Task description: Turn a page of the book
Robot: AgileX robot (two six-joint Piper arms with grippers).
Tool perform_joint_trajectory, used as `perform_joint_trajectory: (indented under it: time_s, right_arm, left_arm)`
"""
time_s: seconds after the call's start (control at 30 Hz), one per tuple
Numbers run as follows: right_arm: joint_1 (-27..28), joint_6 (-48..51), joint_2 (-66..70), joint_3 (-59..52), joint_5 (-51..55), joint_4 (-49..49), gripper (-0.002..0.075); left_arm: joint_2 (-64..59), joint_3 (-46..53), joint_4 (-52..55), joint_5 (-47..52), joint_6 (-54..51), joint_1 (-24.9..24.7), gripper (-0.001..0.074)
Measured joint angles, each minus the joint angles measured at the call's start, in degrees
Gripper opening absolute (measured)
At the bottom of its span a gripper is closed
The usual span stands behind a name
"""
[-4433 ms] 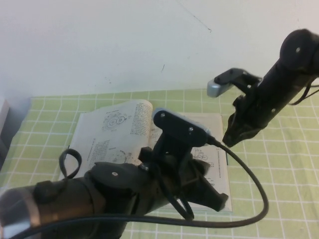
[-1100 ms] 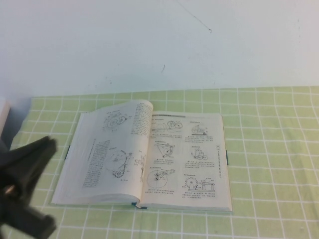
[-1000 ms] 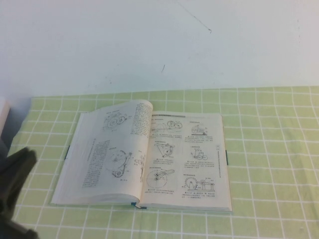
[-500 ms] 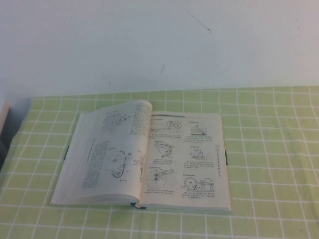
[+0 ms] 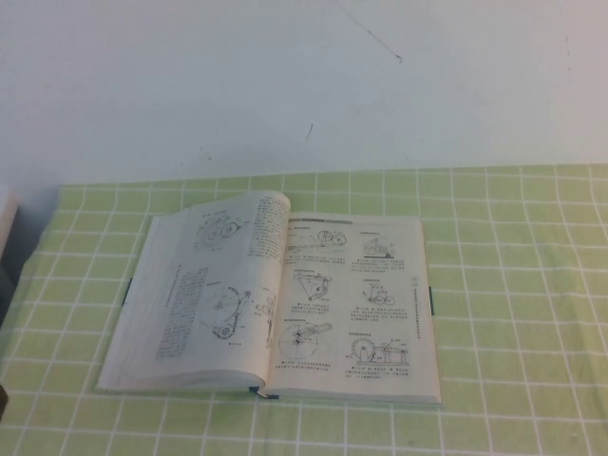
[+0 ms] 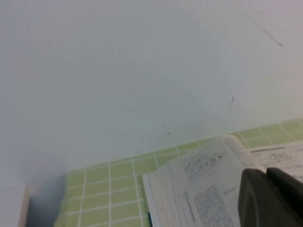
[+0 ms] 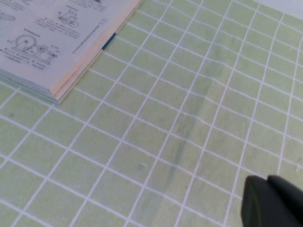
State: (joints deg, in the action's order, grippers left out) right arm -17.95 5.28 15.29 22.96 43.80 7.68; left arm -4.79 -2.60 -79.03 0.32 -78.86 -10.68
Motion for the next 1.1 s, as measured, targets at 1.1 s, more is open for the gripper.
perform_joint_trajectory:
  time_s: [1.1]
  right_arm:
    - [0.0, 0.0, 0.0, 0.0, 0.0, -0.3, -0.0002]
  left_arm:
    - [5.5, 3.6, 75.3, 18.0, 83.9, 0.0, -0.0002]
